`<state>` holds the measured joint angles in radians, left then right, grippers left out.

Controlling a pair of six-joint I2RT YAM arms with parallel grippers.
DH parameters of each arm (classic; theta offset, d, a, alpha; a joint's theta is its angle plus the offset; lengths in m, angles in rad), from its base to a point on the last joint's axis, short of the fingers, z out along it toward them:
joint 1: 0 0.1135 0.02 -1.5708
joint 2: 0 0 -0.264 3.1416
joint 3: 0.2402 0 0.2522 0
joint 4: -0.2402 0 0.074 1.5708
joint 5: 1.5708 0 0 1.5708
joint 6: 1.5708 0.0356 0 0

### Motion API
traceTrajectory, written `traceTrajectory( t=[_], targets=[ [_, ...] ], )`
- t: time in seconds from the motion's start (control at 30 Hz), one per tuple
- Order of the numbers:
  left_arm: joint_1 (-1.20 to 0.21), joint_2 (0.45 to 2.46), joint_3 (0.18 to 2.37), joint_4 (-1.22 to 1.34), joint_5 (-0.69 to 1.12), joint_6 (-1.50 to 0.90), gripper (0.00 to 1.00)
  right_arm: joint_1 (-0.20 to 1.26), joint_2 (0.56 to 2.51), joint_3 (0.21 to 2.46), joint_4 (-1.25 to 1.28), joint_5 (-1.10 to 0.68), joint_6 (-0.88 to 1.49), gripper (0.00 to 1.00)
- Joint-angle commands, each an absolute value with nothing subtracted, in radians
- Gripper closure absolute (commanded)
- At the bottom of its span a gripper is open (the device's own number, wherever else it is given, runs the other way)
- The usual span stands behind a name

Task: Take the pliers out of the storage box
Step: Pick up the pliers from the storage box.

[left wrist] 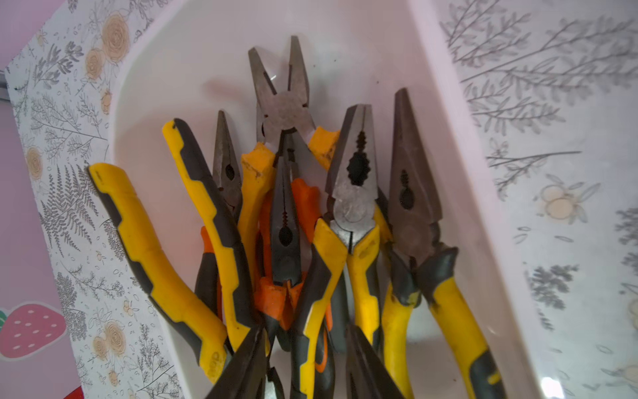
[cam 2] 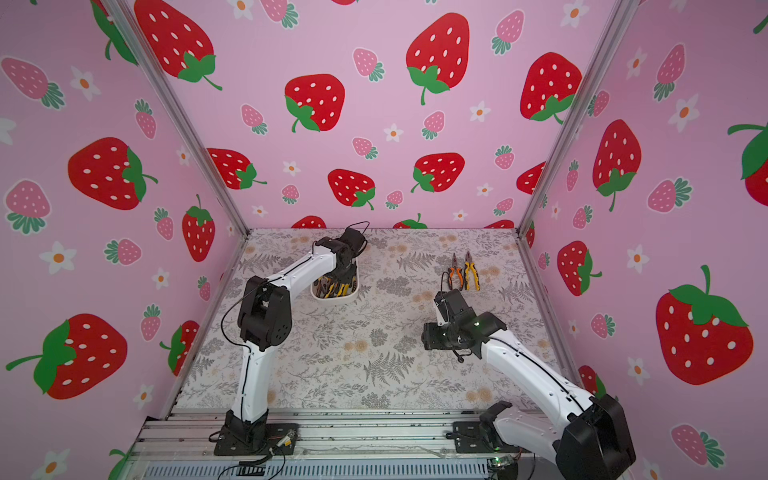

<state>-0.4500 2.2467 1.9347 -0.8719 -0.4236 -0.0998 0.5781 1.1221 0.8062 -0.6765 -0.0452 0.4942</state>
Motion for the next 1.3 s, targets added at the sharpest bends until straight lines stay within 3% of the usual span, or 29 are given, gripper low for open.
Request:
traceTrajectory(
  t=[0.0,0.8,0.97,1.07,1.27],
  targets=[
    [-0.440,2.242,1.929,-0.877,-0.452,-0.083,0.59,0.584,1.108,0.796,-0.690,-0.051,0.502,0.41],
    [-0.403,2.223,1.764,-0.818,-0.405,-0.127,0.67,0.584,1.108,0.798,-0.693,-0.052,0.505,0.41],
    [-0.394,2.223,1.744,-0.816,-0.379,-0.139,0.85,0.584,1.102,0.798,-0.695,-0.051,0.504,0.41],
    [-0.393,2.211,1.732,-0.810,-0.374,-0.145,1.00,0.584,1.101,0.796,-0.697,-0.050,0.505,0.41],
    [-0.394,2.133,1.702,-0.798,-0.389,-0.164,1.00,0.584,1.100,0.799,-0.699,-0.052,0.510,0.42]
  ],
)
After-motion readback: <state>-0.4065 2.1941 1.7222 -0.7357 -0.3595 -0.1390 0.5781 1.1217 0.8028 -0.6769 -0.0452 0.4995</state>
